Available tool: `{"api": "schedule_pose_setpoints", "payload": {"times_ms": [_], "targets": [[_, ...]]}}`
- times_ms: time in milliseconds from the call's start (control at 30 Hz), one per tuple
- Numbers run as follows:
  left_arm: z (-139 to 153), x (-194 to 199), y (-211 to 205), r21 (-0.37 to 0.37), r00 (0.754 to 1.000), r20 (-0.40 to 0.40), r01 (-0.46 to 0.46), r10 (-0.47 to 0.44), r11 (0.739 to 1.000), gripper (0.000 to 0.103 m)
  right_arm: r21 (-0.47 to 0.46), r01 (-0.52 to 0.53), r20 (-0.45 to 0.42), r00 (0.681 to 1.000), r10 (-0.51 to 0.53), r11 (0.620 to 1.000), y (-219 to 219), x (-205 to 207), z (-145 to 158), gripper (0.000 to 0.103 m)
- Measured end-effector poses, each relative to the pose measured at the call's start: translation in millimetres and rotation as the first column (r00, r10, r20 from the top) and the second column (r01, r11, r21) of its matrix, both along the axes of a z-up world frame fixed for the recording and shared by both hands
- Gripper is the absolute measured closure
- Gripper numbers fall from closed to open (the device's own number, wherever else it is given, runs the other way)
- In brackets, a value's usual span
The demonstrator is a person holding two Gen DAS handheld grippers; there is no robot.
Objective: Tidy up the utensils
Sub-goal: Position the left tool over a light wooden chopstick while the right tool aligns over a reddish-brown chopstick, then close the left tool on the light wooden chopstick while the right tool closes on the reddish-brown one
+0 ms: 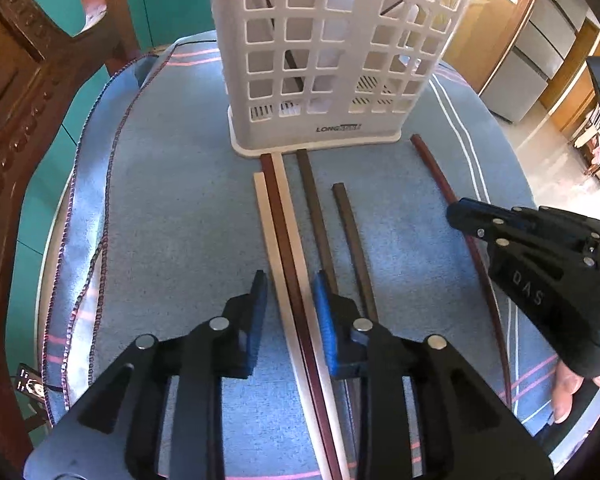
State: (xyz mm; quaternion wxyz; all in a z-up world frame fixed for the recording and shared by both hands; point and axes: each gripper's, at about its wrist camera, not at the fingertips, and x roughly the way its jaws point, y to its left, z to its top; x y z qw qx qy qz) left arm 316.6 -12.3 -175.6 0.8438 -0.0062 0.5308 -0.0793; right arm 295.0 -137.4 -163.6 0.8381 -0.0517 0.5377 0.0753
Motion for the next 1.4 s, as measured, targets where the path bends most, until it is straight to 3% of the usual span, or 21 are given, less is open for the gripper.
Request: {"api": "schedule_pose_setpoints", "payload": {"times_ms": [233,267,433,600,767,867,1100,1167,1233,1400], "targets": [[8.2,-1.0,4.4,-0.052,0.999,0.021,-0.032,0.033,0.998,0.085,0.005,0.01,-0.005,1.0,-0.01,1.0,-11.8,-0.2,-3.0,0.093],[12.4,-3.0,7.3,-0.057,0.999,0.035,-0.03,0.032,0.998,0.095,0.009,0.014,-0.008,1.0,-0.014,1.0,-11.9,0.7,-3.5,0.09],[38.6,-10.4,14.9,-0.121,0.994,0.101,-0.017,0.029,0.993,0.096,0.021,0.036,-0.008,0.999,-0.036,0.999,-21.9,3.0,1.2,0.073],[31.8,-4.7,24.5,-0.079,0.994,0.074,-0.072,0.078,0.994,0.094,0.004,0.034,-0.01,0.999,-0.034,0.999,-22.8,13.3,0.3,0.072],[17.5,1.8,18.5,-0.023,0.996,0.044,-0.076,0.077,0.997,0.073,-0.015,0.025,-0.016,1.0,-0.025,1.0,-17.6,14.2,-7.0,0.072],[12.5,9.2,23.0,0.042,0.992,0.057,-0.111,0.108,0.993,0.073,-0.028,0.021,-0.008,1.0,-0.021,0.999,-7.8,9.4,-7.4,0.072],[4.7,26.8,27.3,0.096,0.992,0.063,-0.112,0.106,0.989,0.072,-0.037,-0.003,0.005,1.0,0.003,0.999,-3.7,5.9,-7.4,0.068],[4.9,27.4,24.8,0.097,0.994,0.059,-0.101,0.096,0.99,0.071,-0.052,-0.016,0.018,1.0,0.017,0.999,-2.8,5.6,-9.4,0.064],[-0.9,28.1,20.1,0.094,0.997,0.016,-0.081,0.08,0.992,0.069,-0.04,-0.019,0.018,1.0,0.02,0.999,-3.0,6.3,-9.8,0.063],[-0.6,25.5,19.5,0.108,0.998,0.01,-0.071,0.07,0.992,0.066,-0.017,-0.043,-0.006,0.999,0.043,0.999,-9.8,10.4,-7.2,0.063]]}}
